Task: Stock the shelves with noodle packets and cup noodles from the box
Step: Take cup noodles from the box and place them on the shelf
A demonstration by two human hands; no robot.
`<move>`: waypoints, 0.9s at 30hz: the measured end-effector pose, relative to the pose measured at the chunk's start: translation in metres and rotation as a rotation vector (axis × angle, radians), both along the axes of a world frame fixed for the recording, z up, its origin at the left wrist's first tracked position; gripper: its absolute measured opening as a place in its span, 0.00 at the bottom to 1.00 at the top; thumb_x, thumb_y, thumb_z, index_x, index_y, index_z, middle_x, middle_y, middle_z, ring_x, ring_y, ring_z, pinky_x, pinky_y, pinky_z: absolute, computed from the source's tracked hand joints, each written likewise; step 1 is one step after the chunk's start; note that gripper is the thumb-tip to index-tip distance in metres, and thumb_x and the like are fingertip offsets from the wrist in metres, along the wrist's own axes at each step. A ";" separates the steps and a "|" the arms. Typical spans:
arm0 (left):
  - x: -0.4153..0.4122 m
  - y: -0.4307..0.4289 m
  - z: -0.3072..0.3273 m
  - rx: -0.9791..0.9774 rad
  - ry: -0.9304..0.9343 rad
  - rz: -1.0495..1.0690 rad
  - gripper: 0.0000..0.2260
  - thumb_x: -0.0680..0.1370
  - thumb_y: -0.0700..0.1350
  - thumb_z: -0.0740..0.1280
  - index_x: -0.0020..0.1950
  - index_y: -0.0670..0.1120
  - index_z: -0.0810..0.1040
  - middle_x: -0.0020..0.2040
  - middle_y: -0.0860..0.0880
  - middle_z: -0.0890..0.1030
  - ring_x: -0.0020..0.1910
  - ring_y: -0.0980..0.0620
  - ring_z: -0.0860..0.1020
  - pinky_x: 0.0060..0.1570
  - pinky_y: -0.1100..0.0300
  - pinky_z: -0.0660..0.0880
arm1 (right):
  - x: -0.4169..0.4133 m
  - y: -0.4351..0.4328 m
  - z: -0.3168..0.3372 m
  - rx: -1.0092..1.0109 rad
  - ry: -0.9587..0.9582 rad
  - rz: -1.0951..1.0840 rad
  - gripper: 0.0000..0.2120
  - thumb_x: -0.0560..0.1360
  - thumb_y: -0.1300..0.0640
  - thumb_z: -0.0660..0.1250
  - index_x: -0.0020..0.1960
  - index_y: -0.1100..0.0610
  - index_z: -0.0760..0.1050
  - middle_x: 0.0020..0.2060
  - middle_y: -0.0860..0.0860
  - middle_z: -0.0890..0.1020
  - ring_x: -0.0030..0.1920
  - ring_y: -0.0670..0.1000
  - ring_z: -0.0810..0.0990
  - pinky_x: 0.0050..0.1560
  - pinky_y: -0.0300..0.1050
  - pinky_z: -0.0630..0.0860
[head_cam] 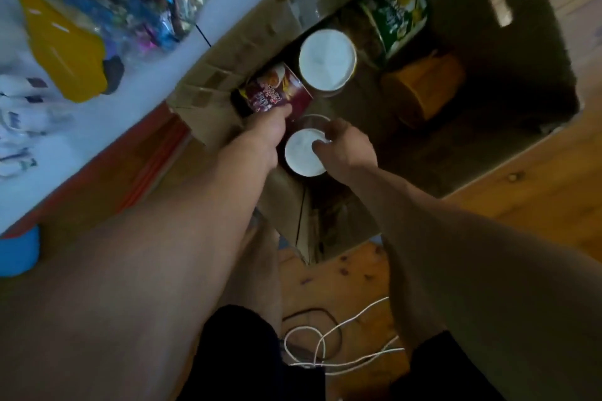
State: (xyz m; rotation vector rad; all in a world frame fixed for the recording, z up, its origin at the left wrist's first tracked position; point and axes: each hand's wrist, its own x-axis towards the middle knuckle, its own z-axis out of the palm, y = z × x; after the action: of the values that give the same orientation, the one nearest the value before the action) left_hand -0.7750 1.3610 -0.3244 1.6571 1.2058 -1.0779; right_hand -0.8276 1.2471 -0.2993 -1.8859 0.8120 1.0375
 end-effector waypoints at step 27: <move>-0.031 -0.021 0.065 0.085 -0.263 0.163 0.19 0.81 0.55 0.64 0.70 0.51 0.73 0.63 0.45 0.78 0.61 0.44 0.77 0.59 0.50 0.75 | 0.028 -0.044 0.060 0.028 -0.083 -0.158 0.23 0.79 0.51 0.66 0.72 0.49 0.68 0.66 0.49 0.76 0.54 0.45 0.71 0.53 0.41 0.69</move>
State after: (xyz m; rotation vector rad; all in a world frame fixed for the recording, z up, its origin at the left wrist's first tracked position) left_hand -0.8056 1.3395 -0.2591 1.6722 1.2023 -0.6931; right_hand -0.8001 1.2033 -0.2390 -1.7980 0.8778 0.8638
